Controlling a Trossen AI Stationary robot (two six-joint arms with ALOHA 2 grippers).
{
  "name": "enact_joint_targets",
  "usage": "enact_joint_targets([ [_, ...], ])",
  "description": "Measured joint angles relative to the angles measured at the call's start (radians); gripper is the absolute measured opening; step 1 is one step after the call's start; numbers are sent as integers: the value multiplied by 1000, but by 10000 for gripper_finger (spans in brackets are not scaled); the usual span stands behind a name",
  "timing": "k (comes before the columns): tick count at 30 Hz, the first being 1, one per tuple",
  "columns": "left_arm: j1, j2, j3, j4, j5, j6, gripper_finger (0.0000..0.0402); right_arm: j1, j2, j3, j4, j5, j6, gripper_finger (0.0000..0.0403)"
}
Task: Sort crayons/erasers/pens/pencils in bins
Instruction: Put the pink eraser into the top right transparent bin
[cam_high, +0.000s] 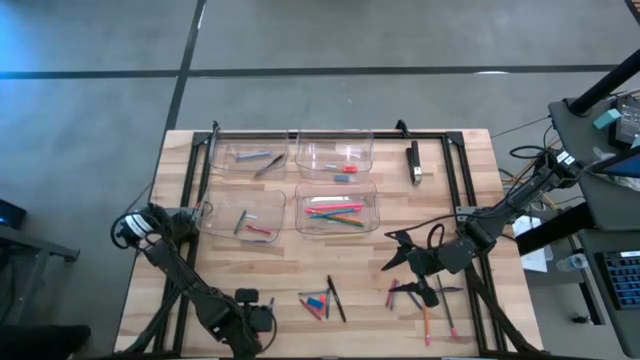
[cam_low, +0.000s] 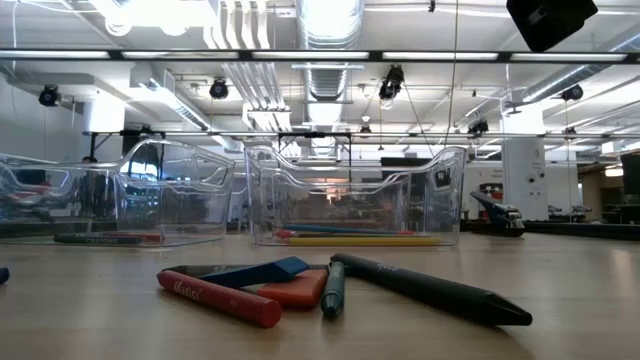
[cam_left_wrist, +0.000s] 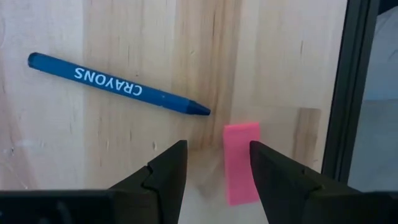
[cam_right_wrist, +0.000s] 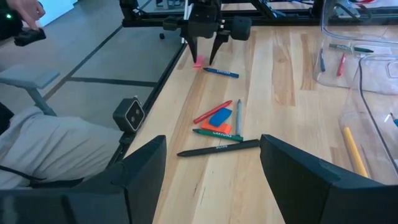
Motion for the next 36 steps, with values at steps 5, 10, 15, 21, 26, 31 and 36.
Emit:
enact_joint_targets([
  [5,-12,39,4,5,14,-28,160,0,0,0,0,0,0,247],
  [10,-22,85,12,10,37,-51,160,0,0,0,0,3,0,247],
  [15,-29,92,35,20,67,-52,160,0,0,0,0,8,4,247],
  [21,-30,93,43,34,87,-52,160,0,0,0,0,8,4,247],
  [26,-30,94,40,38,97,-53,153,0,0,0,0,8,4,247],
  [31,-30,94,36,33,104,-51,98,0,0,0,0,8,4,247],
  [36,-28,68,53,0,116,-67,15,0,0,0,0,8,4,247],
])
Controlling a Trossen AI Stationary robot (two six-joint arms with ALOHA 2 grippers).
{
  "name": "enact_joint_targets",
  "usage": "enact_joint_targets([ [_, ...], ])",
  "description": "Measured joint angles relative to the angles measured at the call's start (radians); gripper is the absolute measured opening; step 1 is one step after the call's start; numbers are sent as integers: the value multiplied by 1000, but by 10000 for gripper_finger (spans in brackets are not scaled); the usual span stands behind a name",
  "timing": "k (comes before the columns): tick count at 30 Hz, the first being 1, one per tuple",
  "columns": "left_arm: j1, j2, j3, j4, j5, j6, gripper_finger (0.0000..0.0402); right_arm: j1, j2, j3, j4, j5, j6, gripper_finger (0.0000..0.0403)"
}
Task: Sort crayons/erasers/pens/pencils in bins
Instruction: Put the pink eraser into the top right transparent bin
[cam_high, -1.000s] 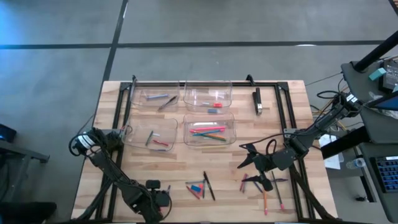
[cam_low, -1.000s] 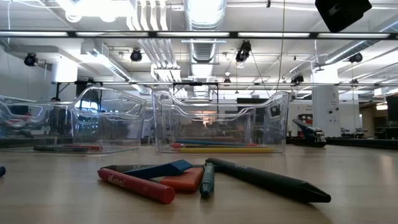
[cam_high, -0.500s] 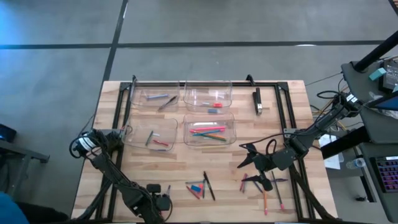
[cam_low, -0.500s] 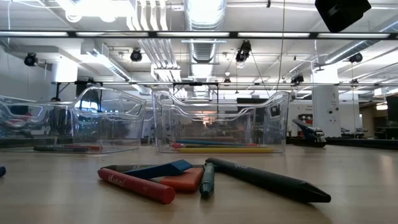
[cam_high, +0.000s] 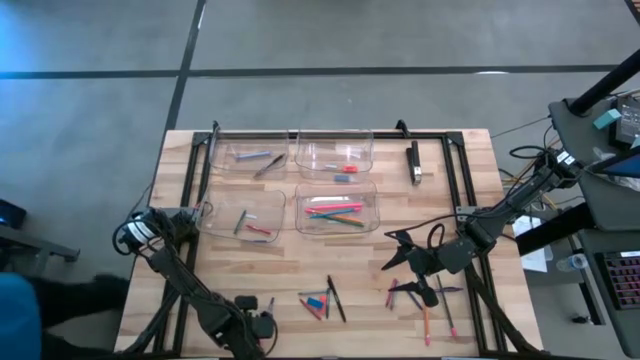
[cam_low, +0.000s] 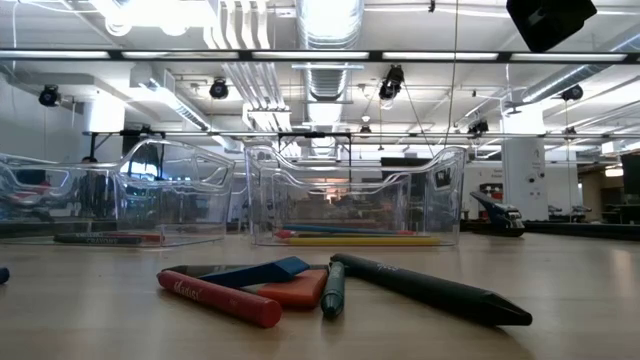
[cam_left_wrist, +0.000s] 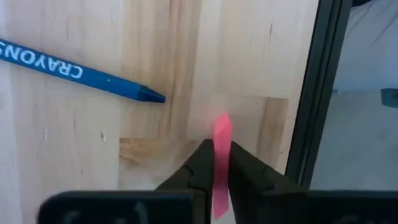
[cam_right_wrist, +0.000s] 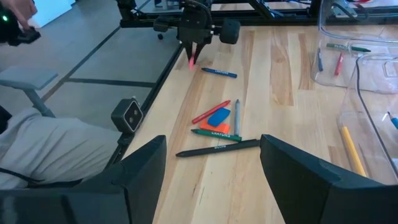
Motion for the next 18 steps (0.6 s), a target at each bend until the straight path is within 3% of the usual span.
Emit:
enact_joint_targets([
  [4,-4,-75,25,-209,5,-11,11,0,0,0,2,1,0,247],
  [6,-5,-137,68,-302,-62,-7,7,0,0,0,7,1,0,247],
  [9,25,-218,96,-439,-254,72,6,0,0,0,26,2,-3,247],
  [12,80,-295,104,-438,-474,223,6,0,0,0,50,3,-14,247],
  [14,146,-349,108,-436,-567,349,5,0,0,0,63,5,-16,247],
  [18,352,-417,97,-352,-622,624,5,0,0,0,83,15,-29,247],
])
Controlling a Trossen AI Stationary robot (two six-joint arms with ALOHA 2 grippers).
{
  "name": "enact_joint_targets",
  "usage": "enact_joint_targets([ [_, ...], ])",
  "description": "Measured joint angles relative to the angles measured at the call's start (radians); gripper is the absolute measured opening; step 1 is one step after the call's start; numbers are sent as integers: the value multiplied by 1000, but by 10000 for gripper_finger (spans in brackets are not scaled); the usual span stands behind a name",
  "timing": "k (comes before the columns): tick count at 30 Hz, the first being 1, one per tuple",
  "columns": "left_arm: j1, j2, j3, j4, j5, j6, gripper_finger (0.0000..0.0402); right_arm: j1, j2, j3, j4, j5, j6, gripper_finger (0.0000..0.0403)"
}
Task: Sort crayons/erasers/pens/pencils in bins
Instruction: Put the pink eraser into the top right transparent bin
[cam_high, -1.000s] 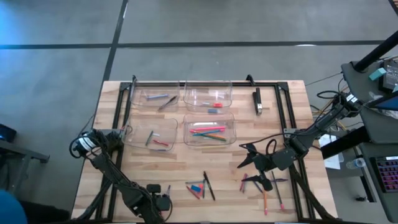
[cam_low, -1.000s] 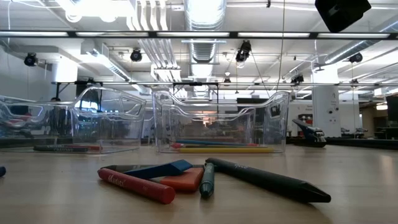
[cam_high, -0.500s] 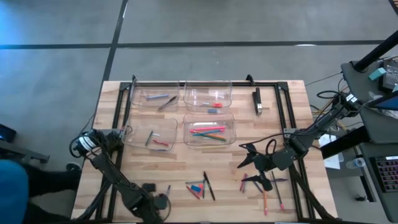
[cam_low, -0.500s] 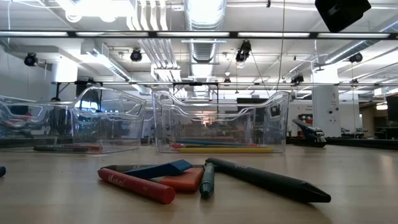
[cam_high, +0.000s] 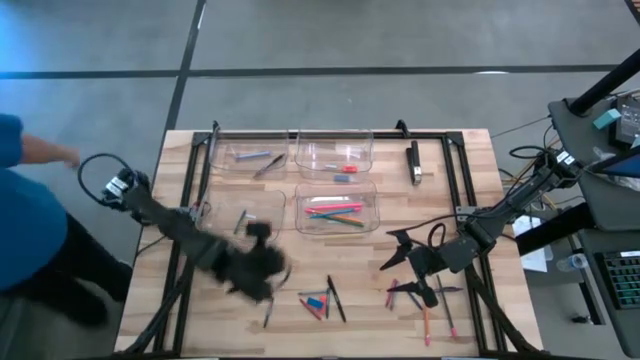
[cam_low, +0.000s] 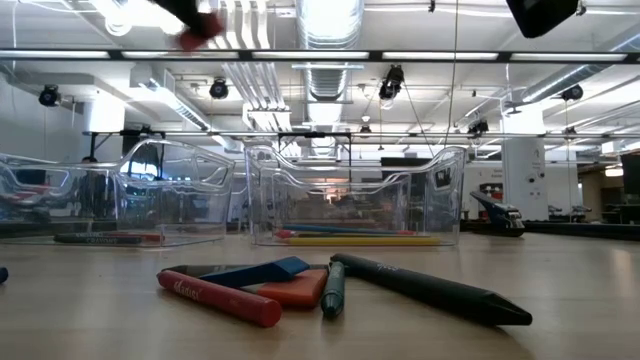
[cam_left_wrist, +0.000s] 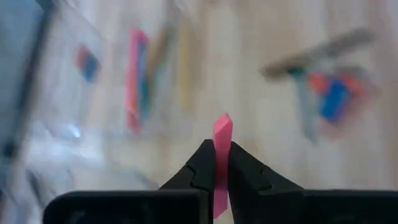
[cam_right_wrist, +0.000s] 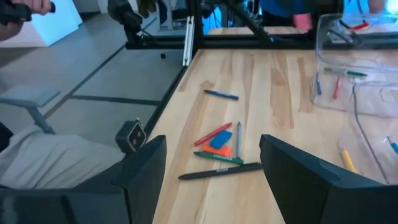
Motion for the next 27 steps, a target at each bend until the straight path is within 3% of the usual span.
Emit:
enact_joint_targets([
  [4,235,-30,1,277,53,345,5,0,0,-9,23,13,-13,247],
  [7,409,-11,1,485,249,534,5,2,0,-11,22,63,-23,247],
  [13,711,90,4,686,486,597,4,2,0,-13,15,89,-51,247],
  [23,912,251,4,721,508,631,4,-2,0,-13,8,90,-111,247],
  [27,947,298,4,726,470,649,24,-13,0,-13,4,166,-84,247],
])
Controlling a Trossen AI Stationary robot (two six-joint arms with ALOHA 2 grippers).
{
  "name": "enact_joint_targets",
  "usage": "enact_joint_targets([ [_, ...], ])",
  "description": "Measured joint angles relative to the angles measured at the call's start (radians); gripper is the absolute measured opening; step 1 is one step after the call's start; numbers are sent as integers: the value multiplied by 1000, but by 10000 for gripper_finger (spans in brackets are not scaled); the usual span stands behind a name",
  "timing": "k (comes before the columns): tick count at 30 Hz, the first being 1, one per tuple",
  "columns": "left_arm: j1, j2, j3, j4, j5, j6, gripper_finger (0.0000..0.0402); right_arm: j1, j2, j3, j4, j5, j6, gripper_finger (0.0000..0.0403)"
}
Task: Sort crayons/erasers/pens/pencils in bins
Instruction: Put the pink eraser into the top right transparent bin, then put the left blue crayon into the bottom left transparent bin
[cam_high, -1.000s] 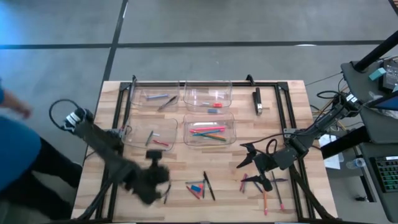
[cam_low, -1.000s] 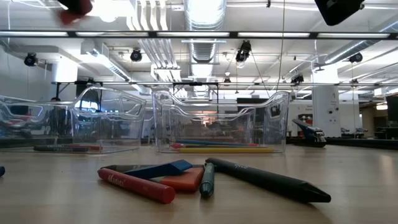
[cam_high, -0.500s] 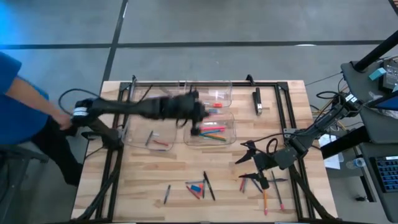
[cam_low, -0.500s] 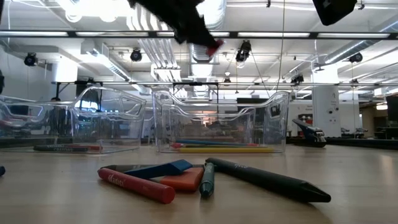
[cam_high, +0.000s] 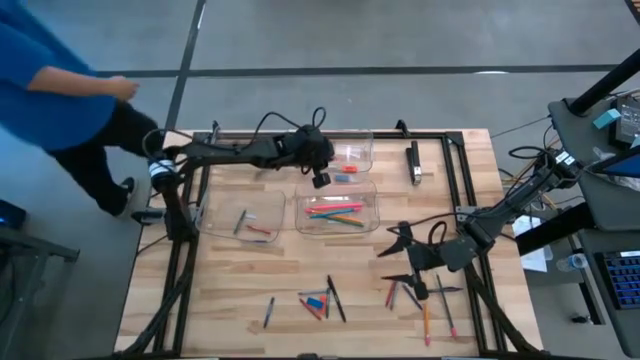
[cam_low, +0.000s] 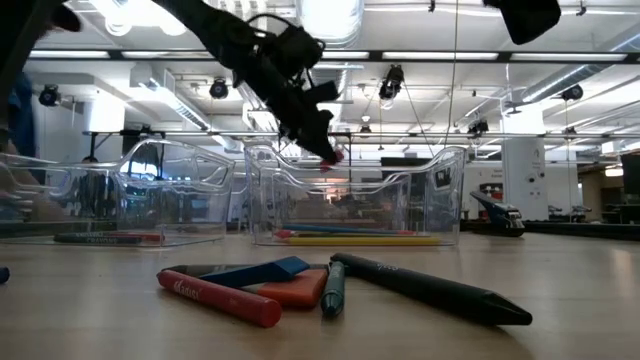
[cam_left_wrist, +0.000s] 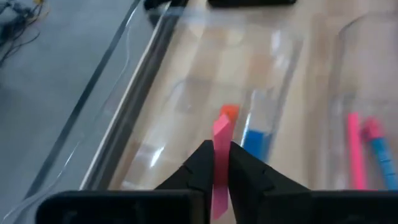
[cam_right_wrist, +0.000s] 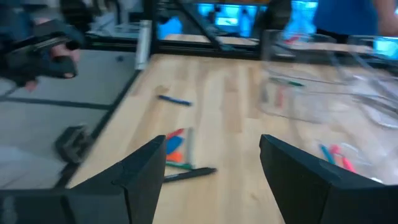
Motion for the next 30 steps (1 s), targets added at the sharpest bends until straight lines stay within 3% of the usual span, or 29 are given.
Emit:
enact_joint_targets([
  [8,21,19,0,-12,-70,9,111,-3,0,0,-21,31,11,247],
  [15,-1,-96,24,-34,-156,30,185,-3,0,0,-21,32,18,247],
  [23,-14,-195,14,-40,-225,26,226,-3,0,0,-4,32,11,247],
  [30,-99,-252,19,-110,-178,8,233,-3,0,0,-20,31,19,247],
])
